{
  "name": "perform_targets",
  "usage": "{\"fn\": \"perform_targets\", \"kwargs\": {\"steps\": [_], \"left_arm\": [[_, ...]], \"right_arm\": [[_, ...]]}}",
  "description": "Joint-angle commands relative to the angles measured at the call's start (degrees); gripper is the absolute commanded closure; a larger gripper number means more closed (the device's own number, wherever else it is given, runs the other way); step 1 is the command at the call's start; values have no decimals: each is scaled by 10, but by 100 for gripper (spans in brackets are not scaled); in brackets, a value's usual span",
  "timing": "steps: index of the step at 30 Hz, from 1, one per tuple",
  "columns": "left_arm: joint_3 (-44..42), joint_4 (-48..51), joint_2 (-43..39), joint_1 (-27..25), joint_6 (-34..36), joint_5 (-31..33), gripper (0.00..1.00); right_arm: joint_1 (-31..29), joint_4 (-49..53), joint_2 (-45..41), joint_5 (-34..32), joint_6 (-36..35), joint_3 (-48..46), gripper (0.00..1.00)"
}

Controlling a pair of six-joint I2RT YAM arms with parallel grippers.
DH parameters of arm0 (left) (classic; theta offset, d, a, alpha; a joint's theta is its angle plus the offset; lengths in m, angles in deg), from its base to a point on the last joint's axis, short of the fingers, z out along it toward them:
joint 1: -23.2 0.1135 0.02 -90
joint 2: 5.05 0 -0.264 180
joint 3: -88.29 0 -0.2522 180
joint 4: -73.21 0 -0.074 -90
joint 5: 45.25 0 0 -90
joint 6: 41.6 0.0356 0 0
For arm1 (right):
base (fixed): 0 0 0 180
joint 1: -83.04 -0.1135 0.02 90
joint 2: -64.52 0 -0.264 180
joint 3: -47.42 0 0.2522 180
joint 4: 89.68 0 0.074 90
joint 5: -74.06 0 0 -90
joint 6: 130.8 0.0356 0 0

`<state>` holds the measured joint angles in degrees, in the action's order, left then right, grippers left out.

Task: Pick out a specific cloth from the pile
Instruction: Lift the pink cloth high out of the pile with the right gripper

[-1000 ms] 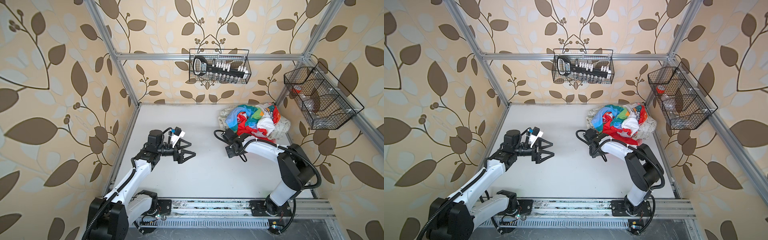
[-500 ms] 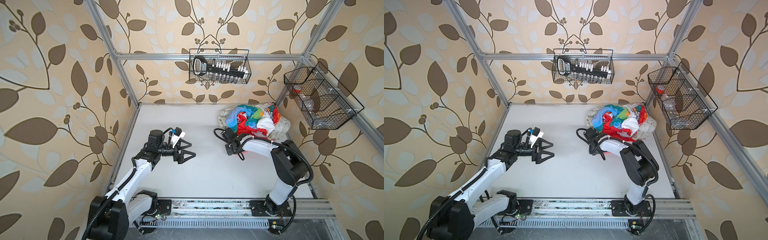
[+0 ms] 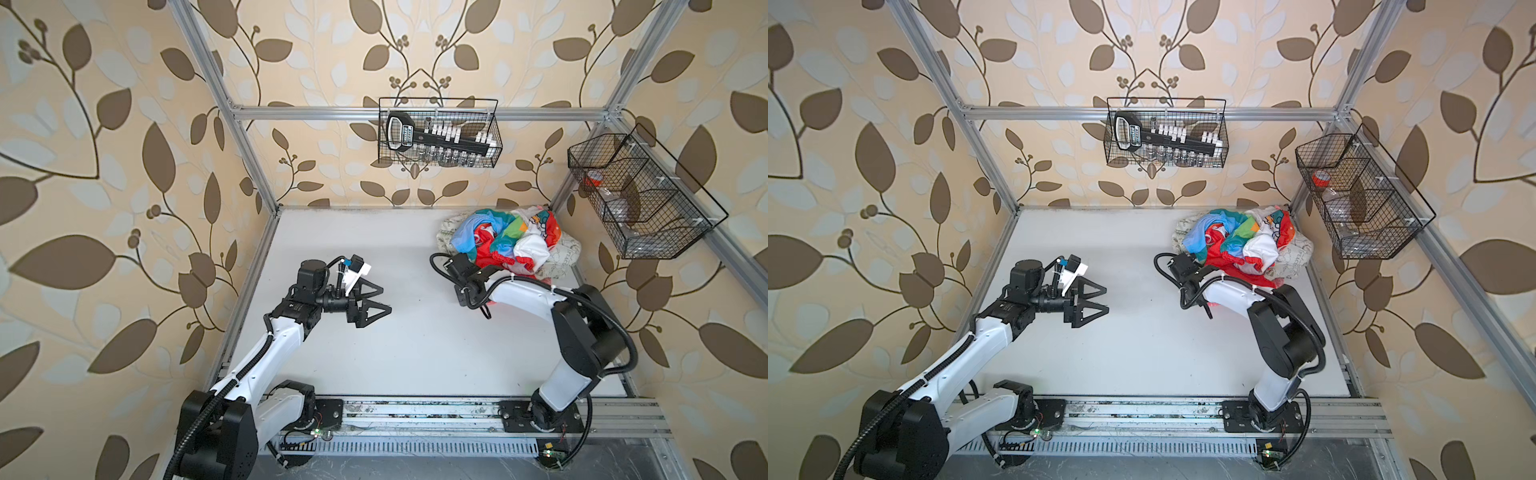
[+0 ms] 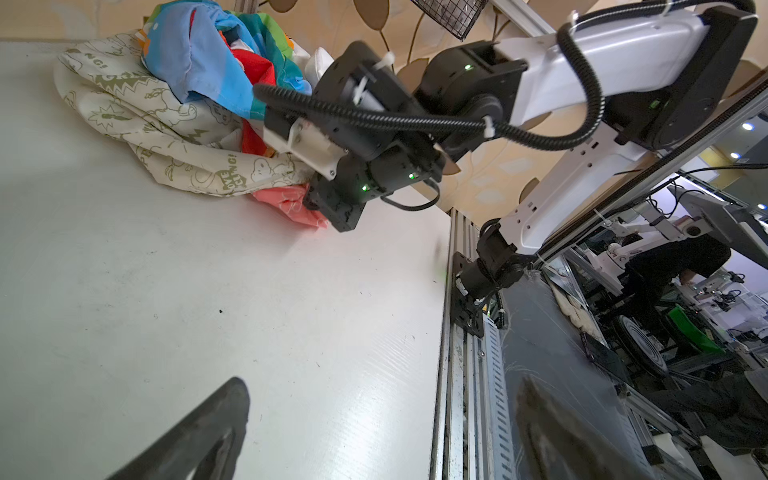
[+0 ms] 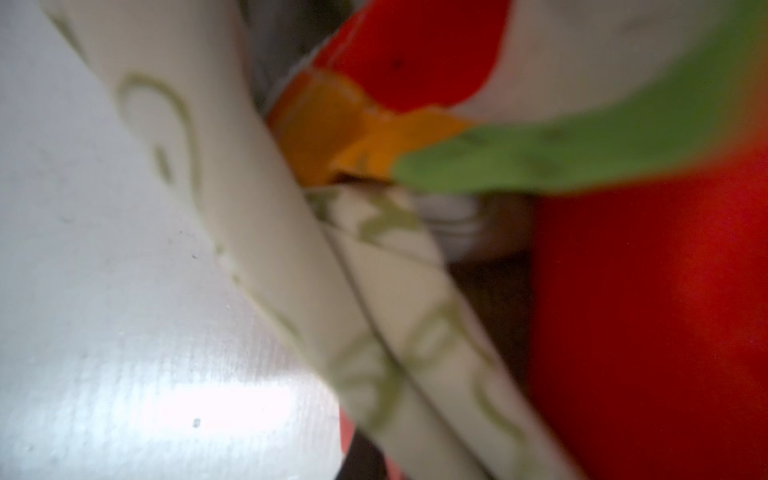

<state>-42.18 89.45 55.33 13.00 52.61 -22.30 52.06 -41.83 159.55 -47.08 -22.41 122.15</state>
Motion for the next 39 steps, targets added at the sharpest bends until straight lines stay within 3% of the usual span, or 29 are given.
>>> {"fn": "perform_targets", "kwargs": {"steps": [1,7,18,25,32,39], "left_arm": [[3,-3,-13,-7,10,-14,1],[0,-4,-21,-8,10,-14,1],[-1,-4,-23,-9,10,-14,1],[0,-4,-22,-9,10,-14,1],[0,-4,-23,-10,10,-14,1],[-1,-4,-22,-10,11,-14,1]], "right_arm": [[0,31,-88,-58,-14,42,100],[0,48,-180,-78,-45,110,100],[0,80,-238,-174,-87,194,100],[1,82,-266,-252,-112,244,100],[1,76,-266,-289,-151,327,100],[1,22,-272,-351,-239,392,100]]}}
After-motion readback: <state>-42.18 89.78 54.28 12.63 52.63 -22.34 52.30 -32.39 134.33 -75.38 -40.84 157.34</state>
